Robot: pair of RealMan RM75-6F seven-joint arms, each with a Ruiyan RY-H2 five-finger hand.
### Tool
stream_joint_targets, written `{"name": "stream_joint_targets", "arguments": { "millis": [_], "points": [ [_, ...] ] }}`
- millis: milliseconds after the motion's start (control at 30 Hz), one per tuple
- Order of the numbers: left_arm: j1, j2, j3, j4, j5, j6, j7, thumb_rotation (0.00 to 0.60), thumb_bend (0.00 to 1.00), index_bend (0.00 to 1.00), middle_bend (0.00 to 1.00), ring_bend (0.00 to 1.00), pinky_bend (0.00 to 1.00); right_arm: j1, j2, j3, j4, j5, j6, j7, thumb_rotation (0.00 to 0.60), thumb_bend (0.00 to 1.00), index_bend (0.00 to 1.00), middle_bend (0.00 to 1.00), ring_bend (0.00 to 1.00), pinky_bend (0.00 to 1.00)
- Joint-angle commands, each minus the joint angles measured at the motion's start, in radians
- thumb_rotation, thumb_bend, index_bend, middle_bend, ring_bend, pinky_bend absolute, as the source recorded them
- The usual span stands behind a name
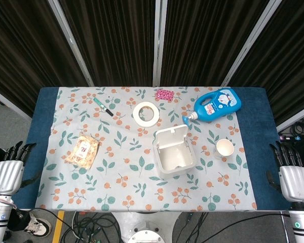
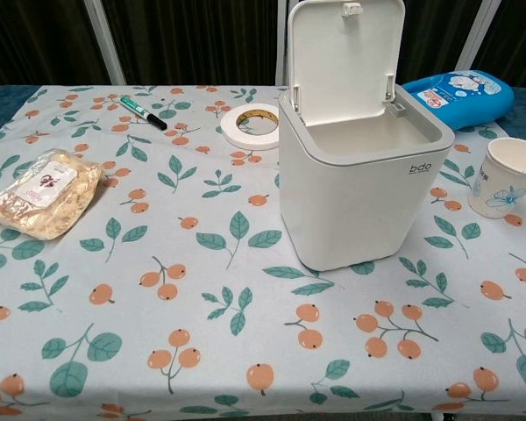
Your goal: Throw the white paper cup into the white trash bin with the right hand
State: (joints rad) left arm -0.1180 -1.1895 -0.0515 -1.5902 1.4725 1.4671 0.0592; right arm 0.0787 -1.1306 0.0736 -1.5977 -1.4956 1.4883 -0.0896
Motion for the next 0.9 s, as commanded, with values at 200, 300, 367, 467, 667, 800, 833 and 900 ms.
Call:
{"name": "stream_joint_targets", "arguments": {
  "millis": [200,300,367,467,667,800,833,900],
  "points": [
    [0.010,-0.007,0.003,0.005,-0.012,0.002,0.001,0.600,0.23,0.13,0.14,0.03,0.12,0.012,-0.001,-0.001,0.014,0.018,-0.036,-0.001,0.600,0.32,0.00,0.00,0.00,0.00],
    [0.011,-0.011,0.004,0.011,-0.014,-0.001,-0.007,0.600,0.23,0.14,0.14,0.03,0.12,0.023,0.001,-0.001,0.011,0.022,-0.057,-0.011,0.600,0.27,0.00,0.00,0.00,0.00],
    [0.014,-0.015,0.008,0.015,-0.009,0.004,-0.015,0.600,0.23,0.14,0.14,0.03,0.12,0.033,0.000,-0.002,0.008,0.024,-0.075,-0.022,0.600,0.23,0.00,0.00,0.00,0.00],
    [0.020,-0.022,0.017,0.027,0.001,0.007,-0.024,0.600,0.23,0.14,0.14,0.03,0.12,0.056,-0.002,0.000,0.005,0.027,-0.112,-0.029,0.600,0.19,0.00,0.00,0.00,0.00],
    [0.027,-0.027,0.030,0.043,0.007,0.003,-0.027,0.600,0.23,0.14,0.14,0.03,0.12,0.146,0.011,0.027,-0.017,0.084,-0.263,-0.043,0.600,0.14,0.00,0.00,0.00,0.00],
    [0.025,-0.032,0.028,0.053,0.002,-0.005,-0.028,0.600,0.23,0.14,0.14,0.03,0.12,0.209,-0.029,0.056,0.013,0.140,-0.341,-0.096,0.600,0.13,0.00,0.00,0.00,0.00],
    [0.023,-0.033,0.029,0.056,0.003,-0.007,-0.022,0.600,0.23,0.14,0.14,0.03,0.12,0.227,-0.044,0.064,0.024,0.160,-0.367,-0.104,0.600,0.13,0.00,0.00,0.00,0.00],
    [0.023,-0.035,0.031,0.058,0.006,-0.008,-0.016,0.600,0.23,0.14,0.14,0.03,0.12,0.254,-0.067,0.072,0.041,0.183,-0.404,-0.105,0.600,0.13,0.00,0.00,0.00,0.00]
  ]
}}
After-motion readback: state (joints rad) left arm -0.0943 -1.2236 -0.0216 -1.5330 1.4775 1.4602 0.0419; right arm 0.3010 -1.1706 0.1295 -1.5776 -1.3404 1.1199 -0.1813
